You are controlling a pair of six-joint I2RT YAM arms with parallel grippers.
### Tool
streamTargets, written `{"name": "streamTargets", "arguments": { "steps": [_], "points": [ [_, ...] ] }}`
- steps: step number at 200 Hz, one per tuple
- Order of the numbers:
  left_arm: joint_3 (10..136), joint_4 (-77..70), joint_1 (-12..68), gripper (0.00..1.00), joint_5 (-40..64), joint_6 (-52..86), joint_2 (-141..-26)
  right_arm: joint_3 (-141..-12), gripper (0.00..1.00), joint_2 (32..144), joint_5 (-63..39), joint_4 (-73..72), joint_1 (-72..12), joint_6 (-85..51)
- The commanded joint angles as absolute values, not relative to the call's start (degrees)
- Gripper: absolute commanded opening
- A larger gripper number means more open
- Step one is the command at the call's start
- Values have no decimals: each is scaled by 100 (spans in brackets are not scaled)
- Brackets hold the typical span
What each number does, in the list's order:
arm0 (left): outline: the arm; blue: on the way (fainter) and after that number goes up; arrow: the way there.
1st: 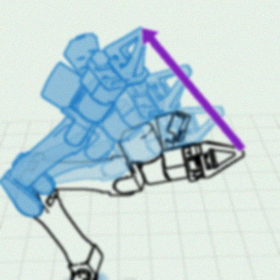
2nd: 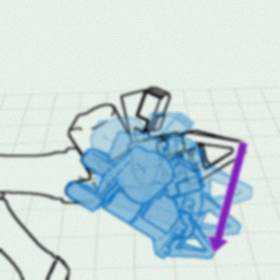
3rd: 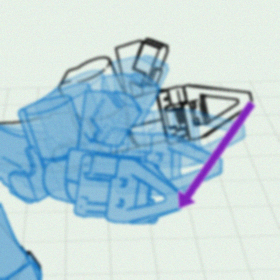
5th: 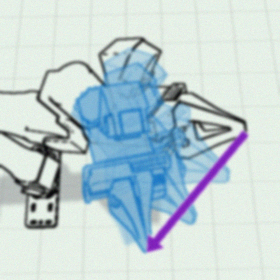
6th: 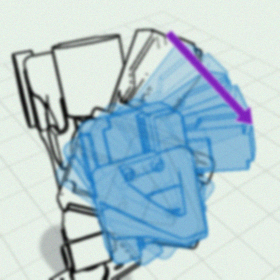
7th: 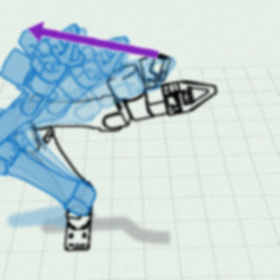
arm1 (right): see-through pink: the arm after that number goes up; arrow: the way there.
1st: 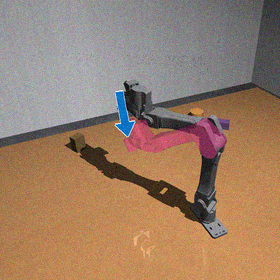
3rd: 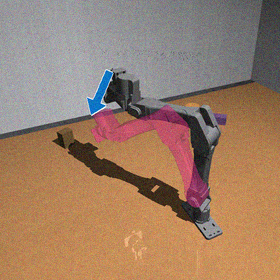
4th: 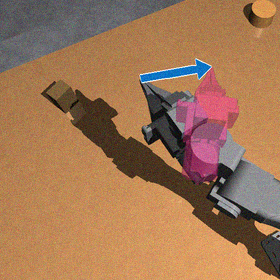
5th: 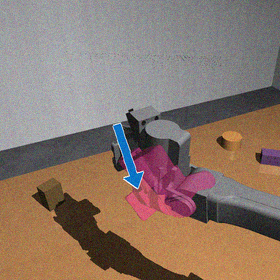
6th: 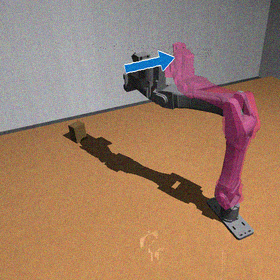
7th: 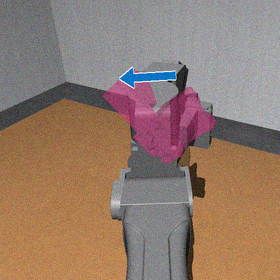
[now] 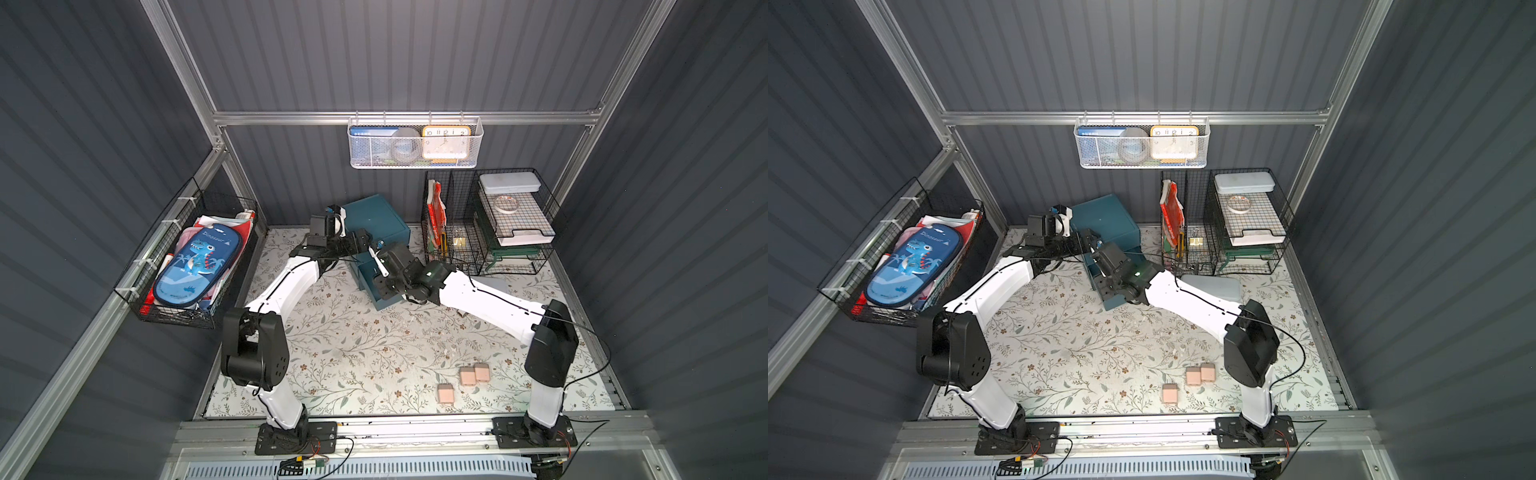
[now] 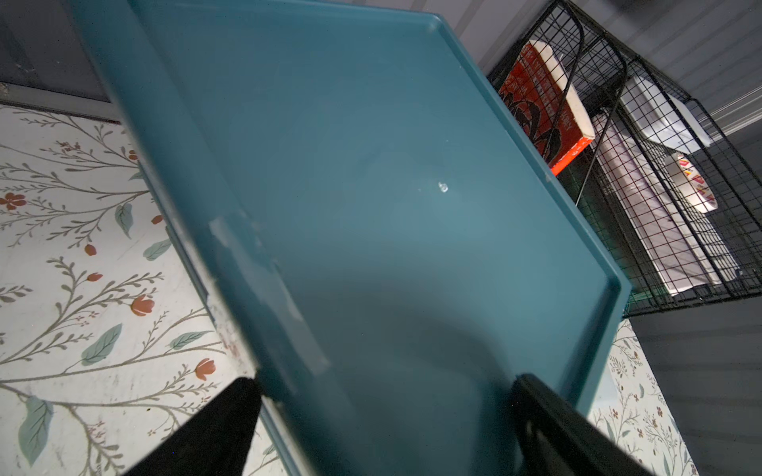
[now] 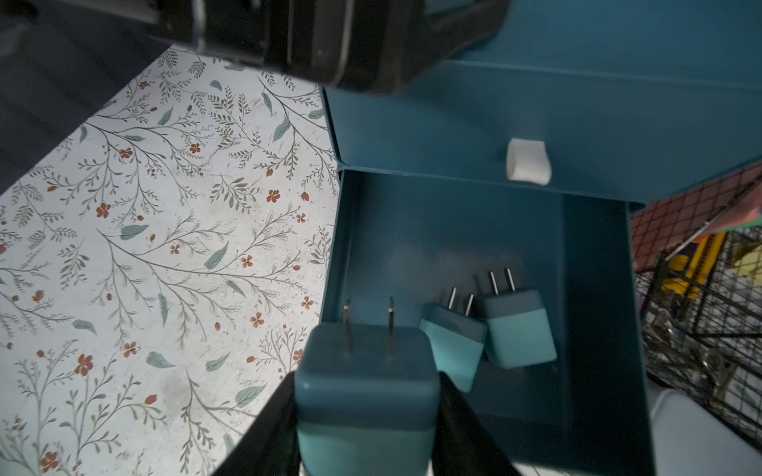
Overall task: Place the plugs into the drawer by color
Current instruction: Place the plug in the drawer.
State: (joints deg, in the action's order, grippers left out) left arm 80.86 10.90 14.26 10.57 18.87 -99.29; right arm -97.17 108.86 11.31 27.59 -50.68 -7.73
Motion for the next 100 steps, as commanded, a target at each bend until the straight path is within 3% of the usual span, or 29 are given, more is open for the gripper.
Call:
{"name": "streamTargets", "arguments": {
  "steps": [1,100],
  "points": [
    [7986,1870,1485,99,986,1671,-10331,-9756,46,10969,1239,2272,-5019,-502],
    [8029,1907,1477,99,976,1662,-10324,-9290,46,11080,1033,1682,-4913,-494]
  ]
}}
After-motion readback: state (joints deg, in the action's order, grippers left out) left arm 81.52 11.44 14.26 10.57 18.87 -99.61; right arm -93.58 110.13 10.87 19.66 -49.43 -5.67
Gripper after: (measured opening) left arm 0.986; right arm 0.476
